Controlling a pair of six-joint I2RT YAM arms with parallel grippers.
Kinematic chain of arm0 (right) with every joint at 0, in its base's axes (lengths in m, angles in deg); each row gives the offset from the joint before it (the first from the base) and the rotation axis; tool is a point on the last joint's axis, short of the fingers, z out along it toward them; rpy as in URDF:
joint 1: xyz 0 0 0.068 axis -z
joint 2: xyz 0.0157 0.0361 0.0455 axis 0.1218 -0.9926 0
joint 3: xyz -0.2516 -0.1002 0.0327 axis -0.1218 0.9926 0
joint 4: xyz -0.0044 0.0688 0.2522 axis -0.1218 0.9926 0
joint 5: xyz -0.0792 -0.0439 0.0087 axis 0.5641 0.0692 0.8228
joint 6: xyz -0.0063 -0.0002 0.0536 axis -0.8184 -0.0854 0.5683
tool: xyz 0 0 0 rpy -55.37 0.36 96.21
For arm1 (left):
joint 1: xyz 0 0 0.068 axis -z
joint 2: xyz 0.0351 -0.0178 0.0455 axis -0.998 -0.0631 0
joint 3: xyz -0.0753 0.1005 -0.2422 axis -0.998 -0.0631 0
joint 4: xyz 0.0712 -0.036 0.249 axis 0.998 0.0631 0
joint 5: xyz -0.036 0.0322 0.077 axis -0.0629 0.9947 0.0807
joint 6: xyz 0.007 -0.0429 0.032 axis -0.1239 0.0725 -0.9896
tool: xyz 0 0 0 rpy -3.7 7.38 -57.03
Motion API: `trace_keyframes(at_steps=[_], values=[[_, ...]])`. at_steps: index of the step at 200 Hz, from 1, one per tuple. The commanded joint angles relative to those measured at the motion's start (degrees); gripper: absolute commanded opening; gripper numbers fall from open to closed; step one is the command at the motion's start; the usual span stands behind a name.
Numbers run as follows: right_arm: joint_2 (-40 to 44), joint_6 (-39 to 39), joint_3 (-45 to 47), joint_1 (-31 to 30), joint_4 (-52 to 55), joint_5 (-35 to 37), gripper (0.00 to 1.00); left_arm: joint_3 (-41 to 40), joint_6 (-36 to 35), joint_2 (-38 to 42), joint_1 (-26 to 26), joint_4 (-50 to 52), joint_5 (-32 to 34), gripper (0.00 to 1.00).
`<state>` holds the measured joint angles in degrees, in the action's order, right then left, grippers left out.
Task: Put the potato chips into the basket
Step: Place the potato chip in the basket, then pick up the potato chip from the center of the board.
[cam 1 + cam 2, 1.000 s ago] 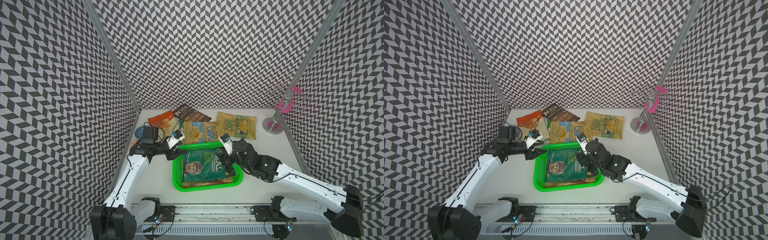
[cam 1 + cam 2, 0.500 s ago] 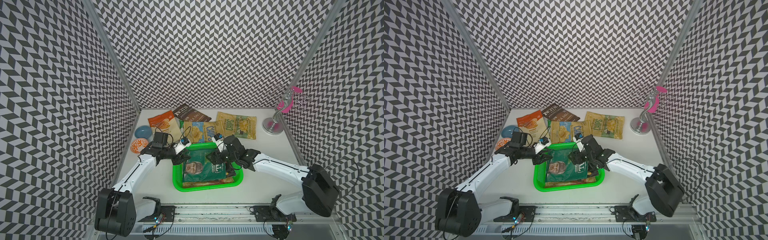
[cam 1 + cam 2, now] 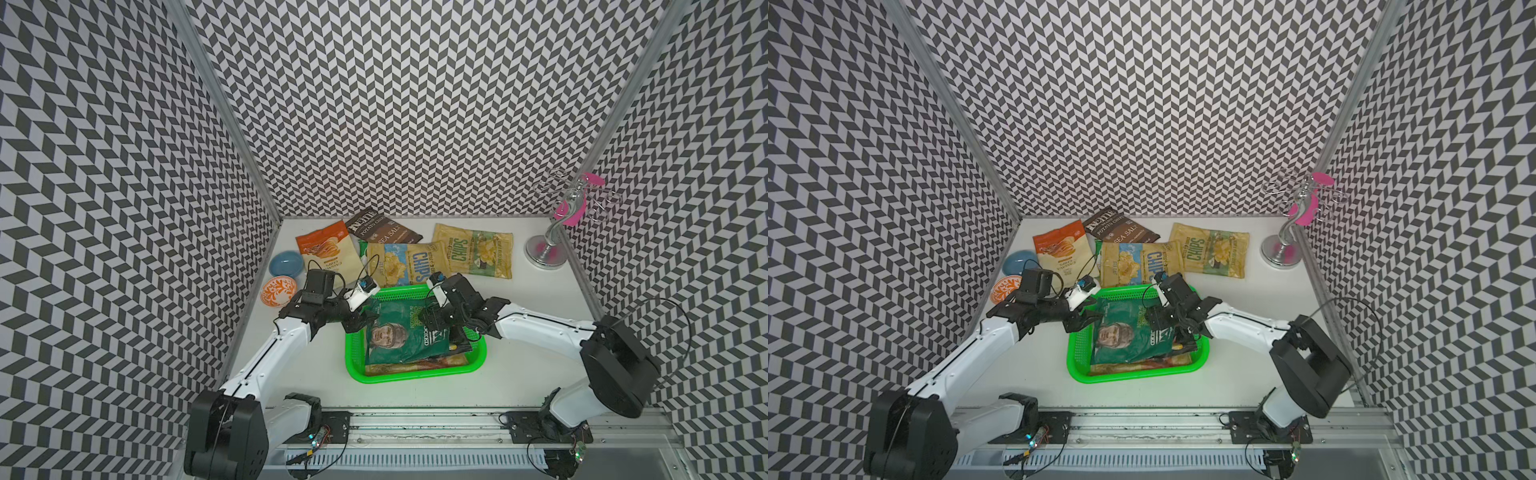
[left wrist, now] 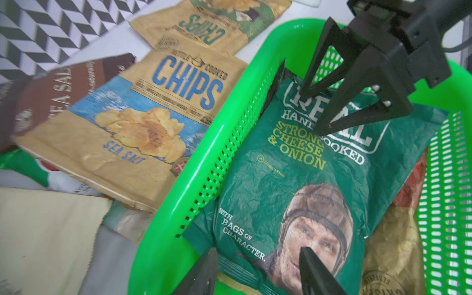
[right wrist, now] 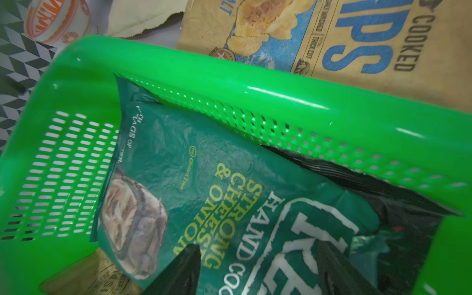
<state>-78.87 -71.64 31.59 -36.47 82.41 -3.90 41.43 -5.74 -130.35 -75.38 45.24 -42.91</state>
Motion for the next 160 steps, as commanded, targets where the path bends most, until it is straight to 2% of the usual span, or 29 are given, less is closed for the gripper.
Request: trace_keyframes(at_steps=[1,23,27,52,73,109,135,160], values=[[7.64,-1.87,-3.67,0.13,1.93,3.64,0.76,2.3,5.71,3.49,-1.62,-2.17,0.94,0.64],[11.54,-2.86,-6.12,0.57,4.76,5.43,0.76,3.65,9.78,5.59,-4.3,-2.72,0.74,0.96],[12.16,-2.81,-6.41,0.72,5.03,5.46,0.76,3.71,10.32,5.85,-4.77,-2.72,0.36,0.99],[16.84,0.65,-5.65,3.36,3.54,7.5,0.74,3.66,10.11,6.48,-7.76,-0.62,-5.5,0.99],[19.54,5.13,-3.67,10.77,1.98,4.41,0.72,3.27,8.11,6.3,-8.8,2.07,-8.56,0.99],[18.8,10.97,-0.2,24.46,-1.49,0.93,0.71,3.69,11.04,6.44,-10.98,2.31,-4.65,0.99],[13.6,13.35,1.1,32.03,-5.13,-0.08,0.71,2.52,14.52,6.4,-11.12,-0.76,0.53,0.99],[6.92,12.21,-0.06,37.28,-7.35,-1.32,0.7,0.77,16.67,6.66,-11.18,-4.03,5.47,0.99]])
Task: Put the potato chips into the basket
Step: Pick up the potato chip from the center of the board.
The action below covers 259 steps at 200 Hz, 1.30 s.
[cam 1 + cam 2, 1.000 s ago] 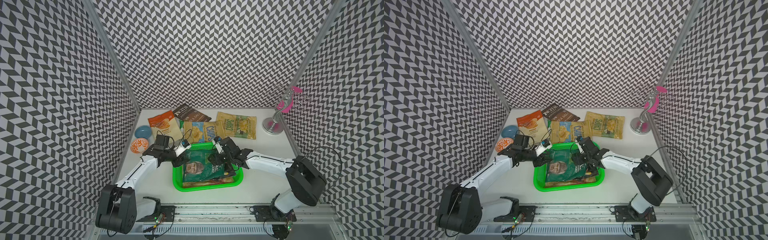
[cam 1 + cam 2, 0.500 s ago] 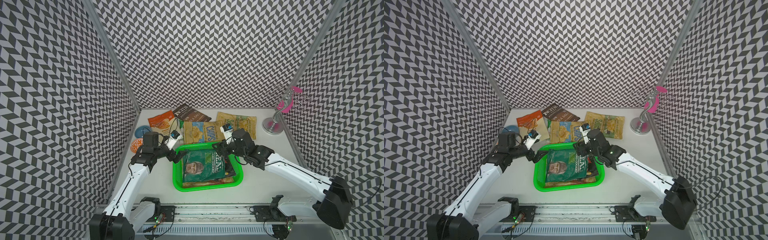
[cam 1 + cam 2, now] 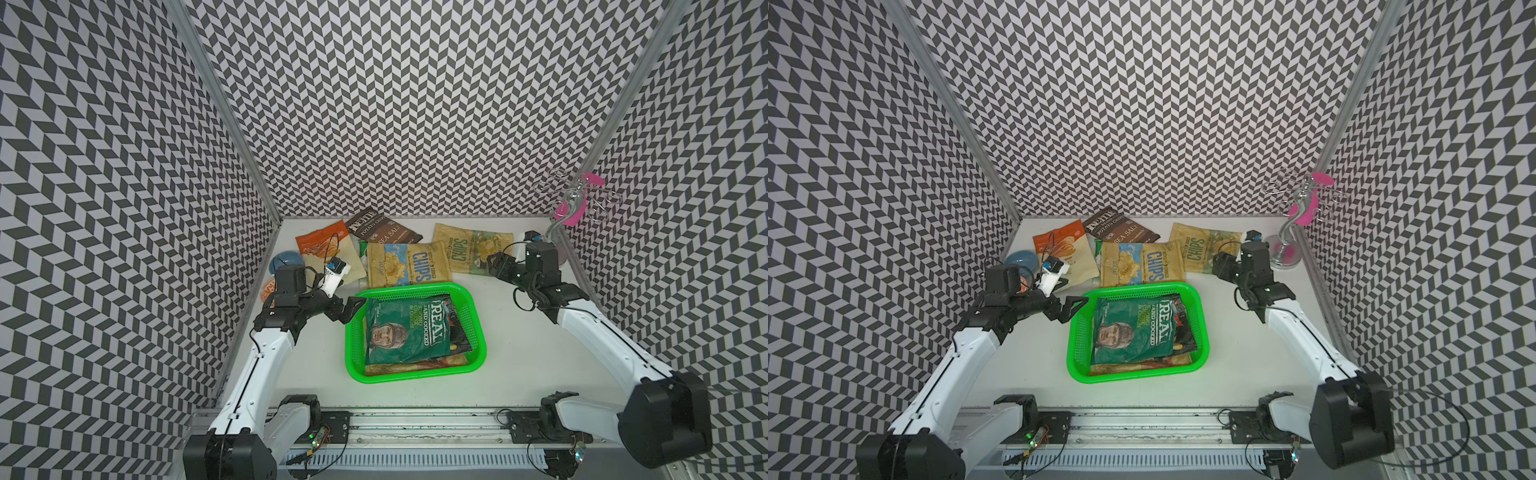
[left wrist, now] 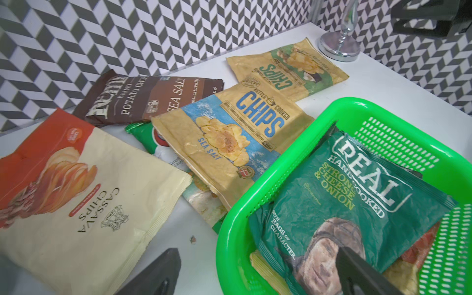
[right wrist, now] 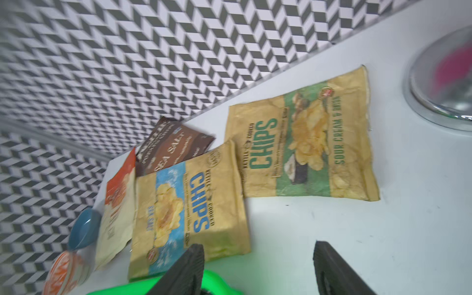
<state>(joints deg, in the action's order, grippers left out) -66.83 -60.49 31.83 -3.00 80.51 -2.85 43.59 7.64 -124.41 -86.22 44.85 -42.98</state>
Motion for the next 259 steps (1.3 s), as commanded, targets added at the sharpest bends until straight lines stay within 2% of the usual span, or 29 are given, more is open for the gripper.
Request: trace_keyframes(at_steps=[1,19,37,76,151,180,238,259], values=[[-5.41,0.92,-0.38,4.01,-5.59,-2.5,0.7,-1.45,3.34,0.71,-0.34,-3.69,5.68,0.99],[-9.87,1.09,-0.28,5.48,-9.54,-2.16,0.69,-2.49,3.17,0.33,-0.83,-3.96,5.52,0.99],[-14.59,0.21,-3.4,6.54,-8.41,-3.01,0.69,-2.5,2.64,-0.04,-1.09,-3.38,3.57,0.99],[-21.46,-0.92,-5.73,9.47,-9.32,-1.67,0.65,-2.73,2.62,1.22,-1.29,-3.45,3.66,0.99],[-29.29,-2.7,-8.38,11.32,-10.6,-2.88,0.57,-2.74,2.12,1.34,-1.31,-2.85,2.59,0.99],[-32.69,-2.97,-10.51,11.32,-9.99,-2.13,0.5,-2.73,1.81,1.64,-1.33,-2.57,2.22,0.99],[-34.8,-2.15,-11.75,11.63,-9.95,-0.25,0.5,-2.91,1.54,1.94,-1.4,-2.59,1.86,0.99],[-35.78,-2.01,-12.43,12.35,-10.48,-2.18,0.51,-2.89,1.54,1.86,-1.44,-2.6,1.86,0.99]])
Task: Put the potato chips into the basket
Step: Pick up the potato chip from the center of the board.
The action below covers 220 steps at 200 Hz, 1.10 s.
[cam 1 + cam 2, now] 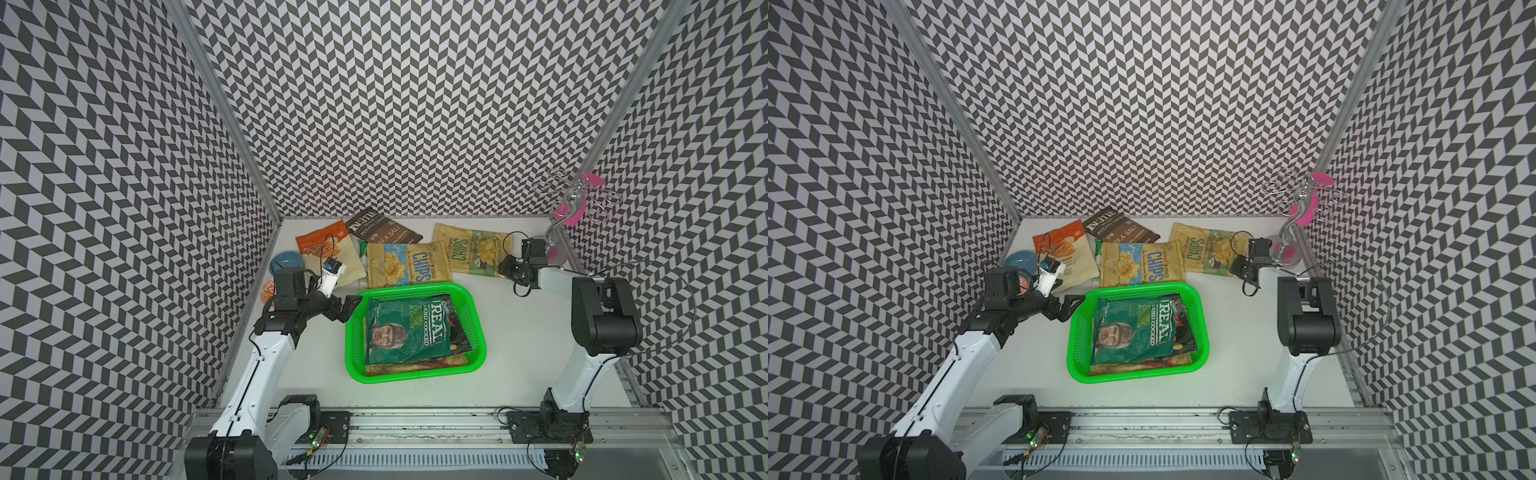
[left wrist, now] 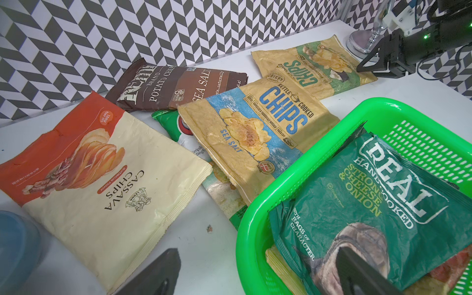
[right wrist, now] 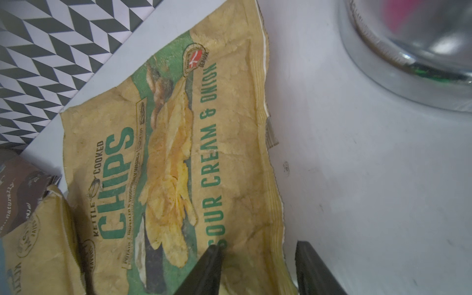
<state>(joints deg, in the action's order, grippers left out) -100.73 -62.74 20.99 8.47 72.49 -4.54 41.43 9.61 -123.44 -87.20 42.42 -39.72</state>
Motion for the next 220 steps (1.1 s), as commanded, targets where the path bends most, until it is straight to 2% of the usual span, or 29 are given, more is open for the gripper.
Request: trace_keyframes(at_steps=[1,35,65,79,109,138,170,220], values=[[-1.95,0.23,-1.67,0.93,-2.41,-0.67,0.51,-0.74,-0.43,0.9,-0.48,-0.17,-1.39,0.99],[-3.78,0.22,-2.67,1.25,-2.56,-3.01,0.49,-0.67,-0.42,0.93,-0.46,-0.08,-1.39,0.99],[-3.0,0.54,-1.26,1.34,-4.19,-5.3,0.39,-0.75,-0.42,0.9,-0.42,-0.21,-1.39,0.99],[-1.7,0.77,-0.14,1.34,-5.29,-6.1,0.25,-0.69,-0.43,0.9,-0.41,-0.16,-1.31,0.99],[0.68,1.21,1.15,1.34,-5.84,-6.34,0.21,-0.66,-0.43,0.74,-0.41,-0.11,-1.31,0.99],[2.43,1.93,2.42,1.38,-5.57,-5.25,0.0,-0.59,-0.42,0.78,-0.46,-0.03,-1.43,0.99],[6.84,3.98,7.83,1.22,-6.77,-7.34,0.0,-0.58,-0.42,0.76,-0.42,0.01,-1.55,0.99],[20.97,8.57,22.3,0.63,-8.95,-8.76,0.0,-0.52,-0.42,0.54,-0.42,0.04,-1.66,0.99]])
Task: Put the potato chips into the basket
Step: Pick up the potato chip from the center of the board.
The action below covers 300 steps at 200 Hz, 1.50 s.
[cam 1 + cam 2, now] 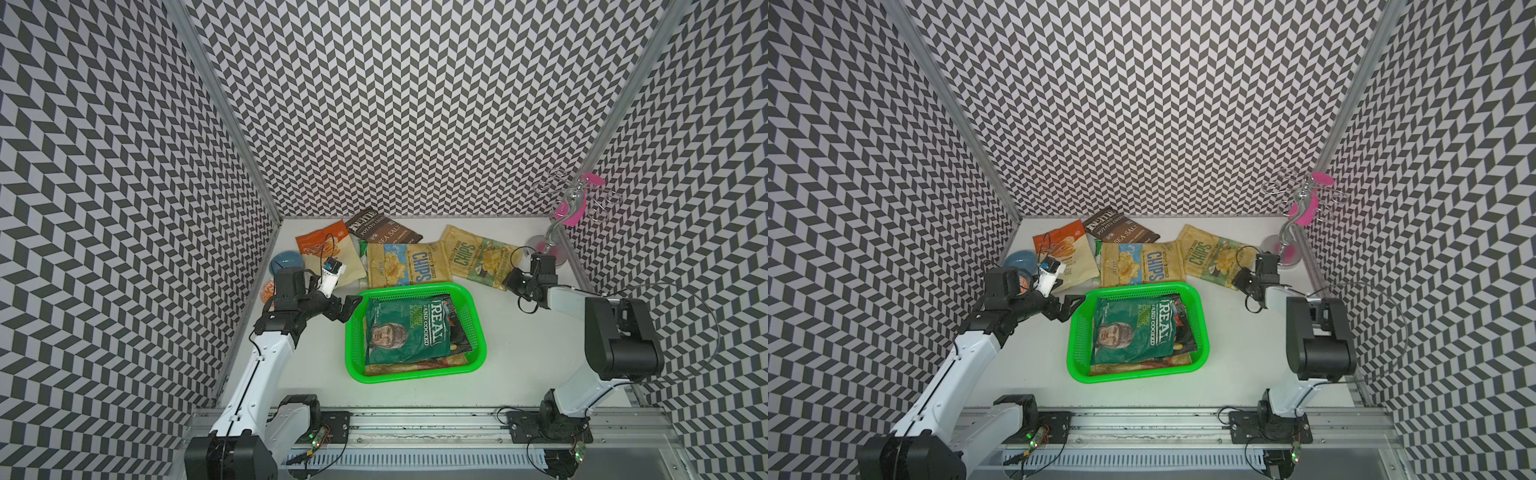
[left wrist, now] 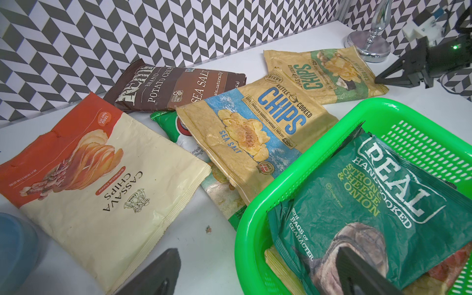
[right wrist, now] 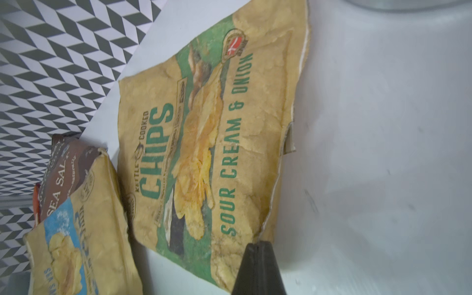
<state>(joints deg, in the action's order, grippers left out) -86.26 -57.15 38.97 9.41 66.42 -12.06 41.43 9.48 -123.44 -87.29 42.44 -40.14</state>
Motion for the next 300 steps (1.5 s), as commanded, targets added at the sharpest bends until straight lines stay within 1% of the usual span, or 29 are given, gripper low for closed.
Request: trace_keyframes(at_steps=[1,23,32,38,43,59,94,129,183,216,232,236,241,246,258,272,287,300], values=[[6.82,3.11,4.6,-0.31,-2.88,-1.33,0.0,-0.46,-0.29,0.54,-0.33,0.0,-1.24,0.99],[11.88,5.05,10.34,-0.23,-3.49,-2.58,0.0,-0.49,-0.29,0.4,-0.33,-0.01,-1.33,0.99],[12.74,4.62,11.14,-0.14,-2.7,-1.54,0.1,-0.49,-0.29,0.31,-0.32,-0.1,-1.37,0.99],[13.14,4.29,11.45,0.08,-2.02,-0.62,0.19,-0.48,-0.29,0.37,-0.33,-0.03,-1.42,0.99],[13.33,4.08,11.64,0.28,-1.8,0.12,0.24,-0.49,-0.28,0.37,-0.33,-0.09,-1.42,0.99],[13.45,3.4,12.36,1.54,-2.26,-0.58,0.34,-0.4,-0.29,0.45,-0.32,0.06,-1.42,0.99],[12.45,3.42,13.22,3.74,-4.04,-2.34,0.37,-0.36,-0.37,0.61,-0.33,0.1,-1.33,0.99],[9.08,3.53,13.02,5.38,-7.3,-5.18,0.37,-0.53,-0.38,0.63,-0.35,0.05,-1.33,0.99],[1.76,5.62,11.95,5.41,-12.68,-9.59,0.32,-0.65,-0.38,0.63,-0.37,-0.16,-1.33,0.99],[0.4,6.7,12.52,5.45,-14.85,-10.19,0.29,-0.66,-0.37,0.62,-0.32,-0.17,-1.24,0.99],[-0.15,6.97,12.53,5.41,-15.29,-10.34,0.19,-0.6,-0.4,0.58,-0.33,-0.19,-1.24,0.99],[-0.23,6.98,12.42,5.47,-15.13,-10.32,0.14,-0.66,-0.38,0.61,-0.35,-0.17,-1.24,0.99],[-0.23,6.92,12.23,5.45,-14.95,-10.28,0.06,-0.65,-0.38,0.55,-0.33,-0.19,-1.24,0.99],[0.08,6.78,12.08,5.4,-14.73,-10.3,0.0,-0.58,-0.38,0.63,-0.32,-0.13,-1.24,0.99],[1.96,6.05,11.54,5.41,-13.42,-9.23,0.0,-0.51,-0.42,0.53,-0.34,-0.19,-1.24,0.99],[6.09,4.89,10.47,4.78,-10.96,-5.41,0.0,-0.66,-0.38,0.59,-0.32,-0.13,-1.24,0.99],[11.21,2.92,7.59,4.03,-6.52,-1.25,0.0,-0.72,-0.34,0.3,-0.33,-0.38,-1.32,0.99],[15.37,1.32,4.49,3.5,-2.8,0.28,0.0,-0.6,-0.21,0.07,-0.37,-0.25,-1.41,0.99]])
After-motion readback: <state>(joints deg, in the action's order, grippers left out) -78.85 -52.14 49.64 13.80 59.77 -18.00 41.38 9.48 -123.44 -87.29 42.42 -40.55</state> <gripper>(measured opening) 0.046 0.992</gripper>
